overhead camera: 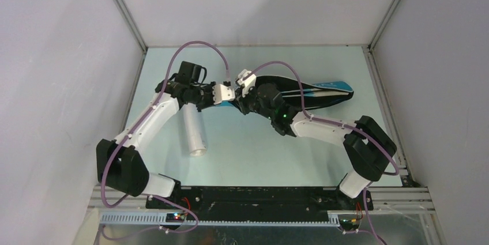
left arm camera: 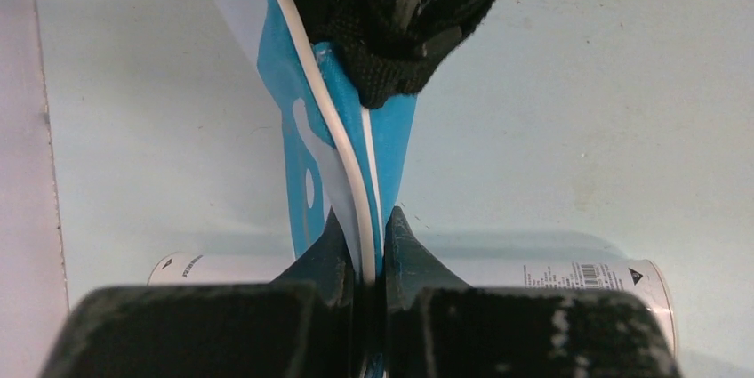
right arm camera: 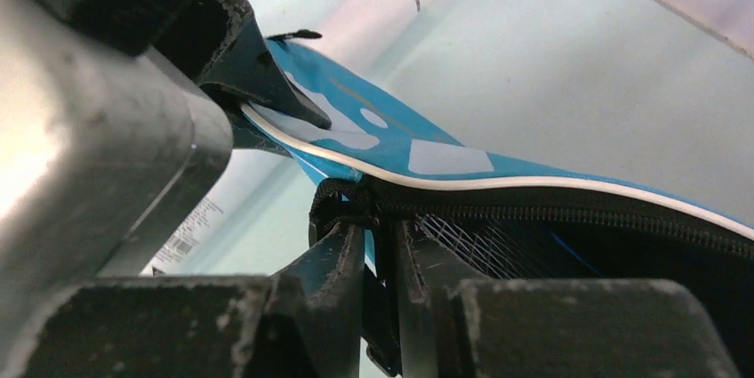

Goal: Pack up the badminton gear

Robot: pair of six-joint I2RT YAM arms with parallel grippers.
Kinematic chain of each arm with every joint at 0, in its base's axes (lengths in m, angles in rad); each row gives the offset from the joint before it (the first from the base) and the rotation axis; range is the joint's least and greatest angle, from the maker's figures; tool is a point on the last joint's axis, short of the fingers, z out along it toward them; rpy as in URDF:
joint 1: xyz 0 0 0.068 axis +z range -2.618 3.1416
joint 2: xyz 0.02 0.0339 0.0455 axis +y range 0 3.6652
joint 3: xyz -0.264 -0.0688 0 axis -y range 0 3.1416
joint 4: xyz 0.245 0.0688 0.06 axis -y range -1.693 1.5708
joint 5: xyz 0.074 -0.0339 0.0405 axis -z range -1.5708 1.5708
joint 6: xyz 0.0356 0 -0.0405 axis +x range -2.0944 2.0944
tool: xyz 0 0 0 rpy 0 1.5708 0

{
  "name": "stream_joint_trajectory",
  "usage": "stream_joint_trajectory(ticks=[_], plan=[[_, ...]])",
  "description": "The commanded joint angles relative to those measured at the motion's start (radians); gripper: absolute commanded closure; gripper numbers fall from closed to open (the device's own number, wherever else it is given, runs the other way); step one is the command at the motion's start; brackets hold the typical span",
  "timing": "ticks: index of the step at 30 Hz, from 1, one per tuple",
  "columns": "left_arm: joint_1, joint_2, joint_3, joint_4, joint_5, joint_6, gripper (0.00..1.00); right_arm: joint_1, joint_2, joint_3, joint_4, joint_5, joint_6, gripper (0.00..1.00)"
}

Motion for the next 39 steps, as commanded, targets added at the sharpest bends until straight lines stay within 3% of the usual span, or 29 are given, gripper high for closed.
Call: stream_joint_trajectory(ticks=[1,8,12,20,25,29,33,36,39], plan=[[0.007,0.008,0.03,-0.124,-0.013,0.032,1.0,-0.07,-0.079,0.039,-0.228,0.071,-0.074,0.84],[0.046,-0.003,0.046,-0.188,-0.027,0.086,1.0,-0.277,-0.088,0.022,-0.445,-0.253,-0.03,1.0],[0.051,-0.016,0.033,-0.185,-0.026,0.09,1.0,-0.322,-0.091,0.001,-0.512,-0.263,-0.051,1.0],[0.067,-0.025,0.031,-0.188,-0.045,0.093,1.0,-0.357,-0.112,-0.025,-0.642,-0.143,-0.076,1.0],[0.082,-0.019,0.04,-0.193,-0.047,0.095,1.0,-0.386,-0.155,-0.05,-0.717,-0.193,-0.144,1.0],[0.085,-0.019,0.042,-0.202,-0.043,0.107,1.0,-0.395,-0.199,-0.084,-0.713,-0.245,-0.232,1.0],[0.084,-0.026,0.041,-0.212,-0.029,0.121,1.0,-0.422,-0.211,-0.092,-0.655,-0.237,-0.198,1.0],[0.085,-0.033,0.037,-0.215,0.005,0.124,1.0,-0.402,-0.212,-0.093,-0.597,-0.312,-0.179,1.0],[0.083,-0.041,0.037,-0.207,0.043,0.104,1.0,-0.352,-0.204,-0.093,-0.517,-0.295,-0.191,0.84]])
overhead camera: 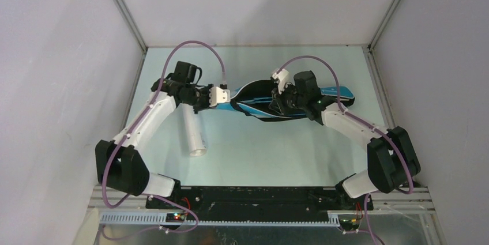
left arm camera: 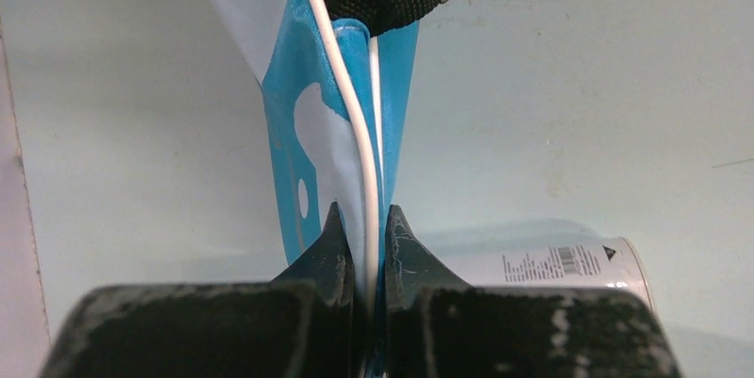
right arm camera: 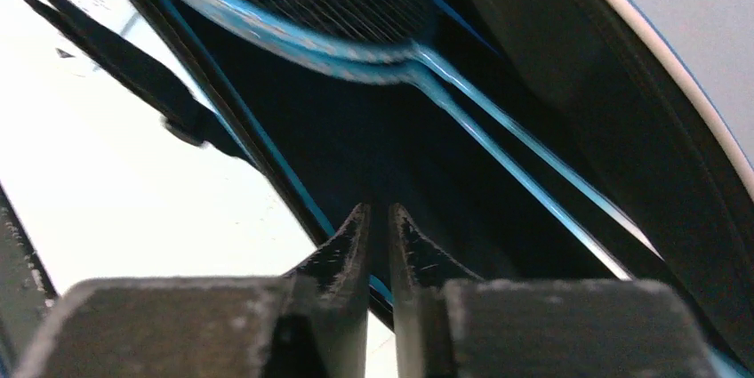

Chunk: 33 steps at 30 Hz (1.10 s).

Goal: Pack up the badminton gear

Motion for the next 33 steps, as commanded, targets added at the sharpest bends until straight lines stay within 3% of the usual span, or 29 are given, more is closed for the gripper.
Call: stream_joint_trajectory(ticks=[1,3,7,15,23,25,26,29,33], plan=[[0.051,-0.056,0.02,-0.122,-0.054,-0.012,1.0,0.035,-0.001,-0.02,0.049,0.112,-0.05,0.78],[0.05,-0.063,0.019,-0.126,-0.039,-0.015,1.0,0.071,0.014,-0.02,0.109,0.12,-0.05,0.59],[0.05,-0.076,0.012,-0.131,-0.023,-0.017,1.0,0.139,0.031,-0.02,0.213,0.204,-0.053,0.46],[0.05,-0.077,-0.003,-0.13,0.0,-0.012,1.0,0.248,0.065,-0.019,0.351,0.227,-0.116,0.33],[0.049,-0.064,0.001,-0.126,-0.014,-0.014,1.0,0.254,-0.06,-0.02,0.164,0.491,-0.125,0.28],[0.049,-0.066,-0.001,-0.124,-0.014,-0.014,1.0,0.253,-0.117,-0.035,0.077,0.542,-0.109,0.21],[0.05,-0.066,-0.002,-0.123,-0.016,-0.015,1.0,0.252,-0.155,-0.047,0.04,0.551,-0.106,0.06],[0.05,-0.065,0.004,-0.125,-0.017,-0.015,1.0,0.253,-0.235,-0.15,0.052,0.531,-0.083,0.01],[0.049,-0.064,0.014,-0.133,-0.005,-0.015,1.0,0.256,-0.205,-0.218,0.152,0.515,-0.066,0.01]])
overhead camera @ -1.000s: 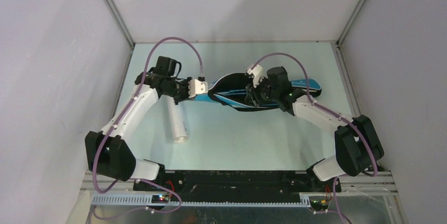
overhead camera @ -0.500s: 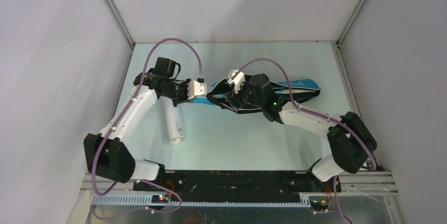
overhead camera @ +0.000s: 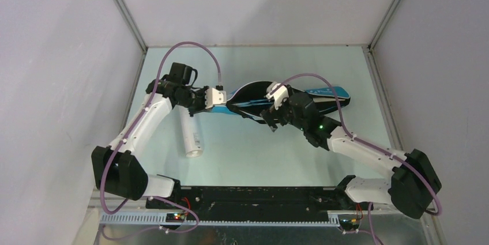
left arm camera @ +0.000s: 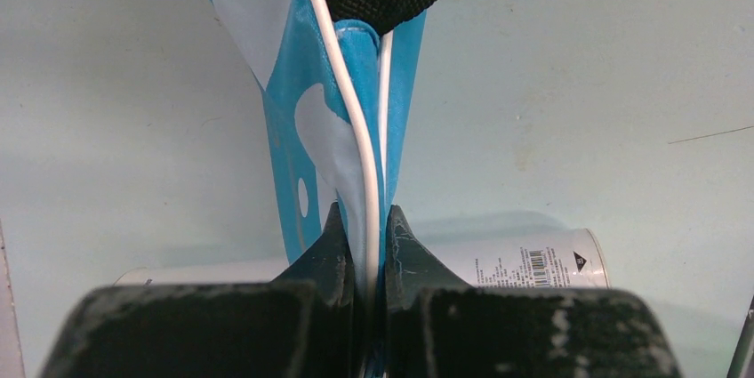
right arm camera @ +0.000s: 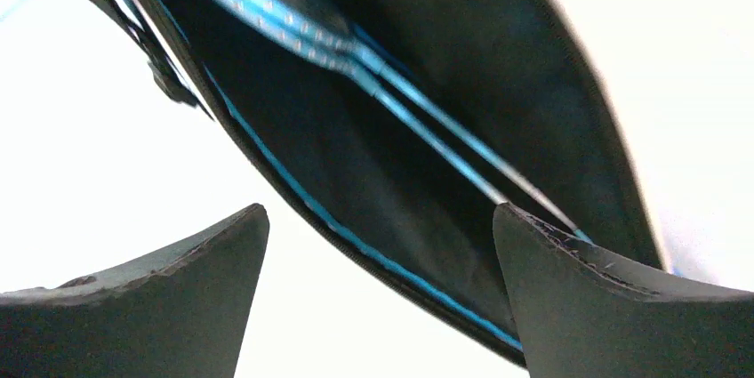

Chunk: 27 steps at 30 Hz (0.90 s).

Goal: Pack up the badminton gear

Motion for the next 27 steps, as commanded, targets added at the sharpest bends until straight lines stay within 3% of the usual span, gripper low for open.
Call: stream_joint_trajectory(ticks=[1,10,17,22,27], plan=[[0.009,-0.015,0.015,-0.041,-0.002,-0.013,1.0,0.009,0.051,-0.046,0.071,0.028,0.024,0.01],[0.005,-0.015,0.018,-0.048,0.011,-0.011,1.0,0.026,0.249,-0.009,0.45,0.066,-0.016,0.01],[0.003,-0.013,0.015,-0.042,0.004,-0.014,1.0,0.114,0.333,0.066,0.594,-0.128,0.082,0.01],[0.002,-0.007,0.012,-0.046,0.012,-0.016,1.0,0.2,0.374,0.066,0.764,-0.046,0.062,0.01],[0.003,-0.011,0.011,-0.044,0.013,-0.018,1.0,0.205,0.41,0.066,0.871,0.035,0.081,0.01]])
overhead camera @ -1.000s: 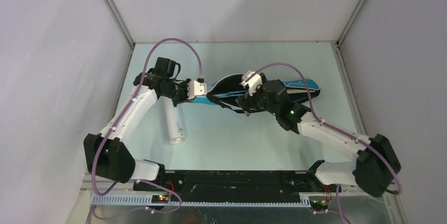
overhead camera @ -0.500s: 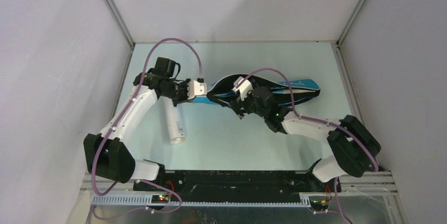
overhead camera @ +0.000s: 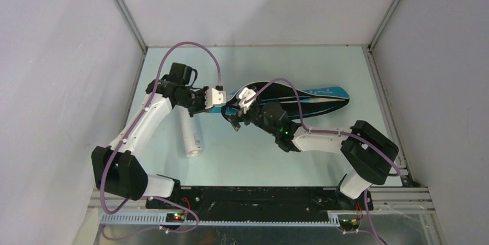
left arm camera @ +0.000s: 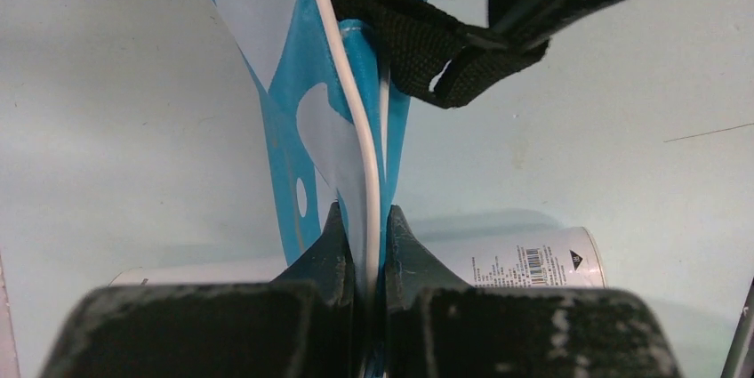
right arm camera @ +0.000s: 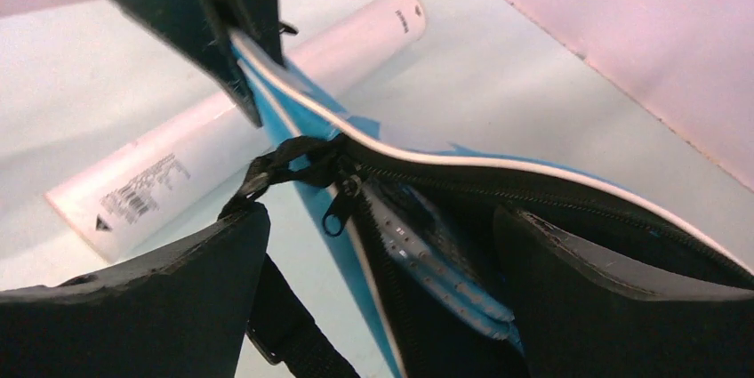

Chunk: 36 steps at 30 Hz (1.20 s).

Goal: Pack up the badminton gear

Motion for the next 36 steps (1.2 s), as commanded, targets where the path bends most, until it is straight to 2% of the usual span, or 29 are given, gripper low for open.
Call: stream_joint_trajectory(ticks=[1,4,8,11,12,15,16,18,22,25,31,36], plan=[[0.003,-0.013,0.01,-0.037,0.014,-0.018,1.0,0.005,0.032,0.034,0.21,0.072,0.047,0.01],[0.003,-0.012,0.006,-0.035,0.015,-0.017,1.0,0.005,0.057,0.033,0.287,0.094,0.068,0.02],[0.002,-0.009,0.006,-0.034,0.008,-0.018,1.0,0.005,0.079,0.048,0.321,0.103,0.086,0.12],[0.002,-0.01,0.006,-0.033,0.003,-0.018,1.0,0.005,0.087,0.07,0.284,0.094,0.103,0.29],[0.002,-0.01,0.006,-0.035,0.002,-0.015,1.0,0.004,0.087,0.073,0.275,0.093,0.112,0.39],[0.002,-0.013,0.005,-0.035,-0.002,-0.014,1.0,0.005,0.079,0.073,0.253,0.107,0.126,0.6],[0.002,-0.013,0.004,-0.034,-0.003,-0.014,1.0,0.004,0.071,0.074,0.232,0.11,0.13,0.7],[0.002,-0.015,0.001,-0.031,-0.009,-0.013,1.0,0.004,0.051,0.074,0.189,0.114,0.128,0.8],[0.001,-0.022,-0.01,-0.025,-0.042,-0.009,1.0,-0.011,-0.003,0.074,0.051,0.122,0.132,0.93],[0.003,-0.034,-0.028,-0.023,-0.07,0.009,1.0,-0.063,-0.051,0.074,-0.116,0.075,0.168,0.97],[0.009,-0.064,-0.061,-0.023,-0.114,0.046,1.0,-0.212,-0.124,0.064,-0.415,-0.238,0.158,1.0],[0.013,-0.068,-0.061,-0.043,-0.114,0.073,1.0,-0.272,-0.154,0.033,-0.53,-0.281,0.112,1.0]])
